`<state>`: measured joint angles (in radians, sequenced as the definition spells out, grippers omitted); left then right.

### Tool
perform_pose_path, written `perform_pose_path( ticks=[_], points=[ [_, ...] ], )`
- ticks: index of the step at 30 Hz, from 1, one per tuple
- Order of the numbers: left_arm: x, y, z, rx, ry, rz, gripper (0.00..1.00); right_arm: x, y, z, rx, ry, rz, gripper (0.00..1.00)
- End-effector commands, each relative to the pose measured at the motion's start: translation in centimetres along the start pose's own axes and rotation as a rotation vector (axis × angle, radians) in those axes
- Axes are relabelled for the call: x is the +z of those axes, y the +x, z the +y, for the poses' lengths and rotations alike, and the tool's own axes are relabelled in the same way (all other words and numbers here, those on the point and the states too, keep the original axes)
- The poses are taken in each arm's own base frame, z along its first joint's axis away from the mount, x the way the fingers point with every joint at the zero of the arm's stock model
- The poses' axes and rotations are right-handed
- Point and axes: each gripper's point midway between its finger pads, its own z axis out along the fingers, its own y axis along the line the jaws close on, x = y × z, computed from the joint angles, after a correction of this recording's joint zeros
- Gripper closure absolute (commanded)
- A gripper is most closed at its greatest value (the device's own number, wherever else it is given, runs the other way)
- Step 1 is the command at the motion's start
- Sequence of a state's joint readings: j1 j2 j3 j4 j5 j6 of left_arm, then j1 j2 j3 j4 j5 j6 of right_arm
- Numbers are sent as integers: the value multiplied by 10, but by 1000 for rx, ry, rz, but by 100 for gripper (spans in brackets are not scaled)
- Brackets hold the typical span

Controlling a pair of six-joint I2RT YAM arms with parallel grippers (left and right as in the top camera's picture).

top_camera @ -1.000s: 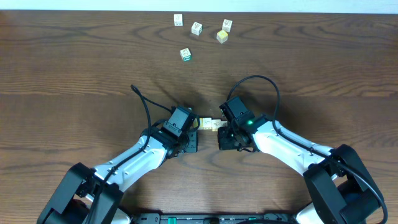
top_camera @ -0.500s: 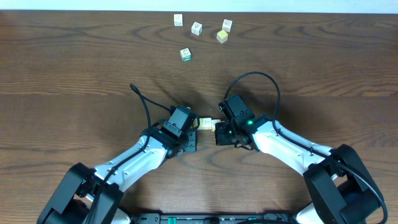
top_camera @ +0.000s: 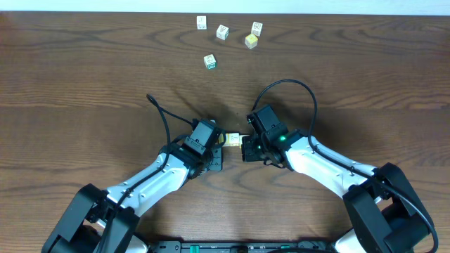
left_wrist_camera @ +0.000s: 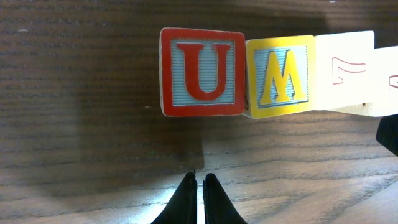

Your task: Lift 5 blocks

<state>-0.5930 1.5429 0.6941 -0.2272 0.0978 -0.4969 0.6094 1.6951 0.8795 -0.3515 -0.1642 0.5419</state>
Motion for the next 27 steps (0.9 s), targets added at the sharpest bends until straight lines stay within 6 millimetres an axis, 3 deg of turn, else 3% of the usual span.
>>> perform_pose_path(
  ticks=[1, 27],
  points=[
    [-1, -4, 1, 4, -14, -16, 93, 1, 2, 3, 1, -6, 1, 99],
    [-1, -4, 1, 4, -14, -16, 93, 0, -3, 6, -2, -17, -18, 99]
  ],
)
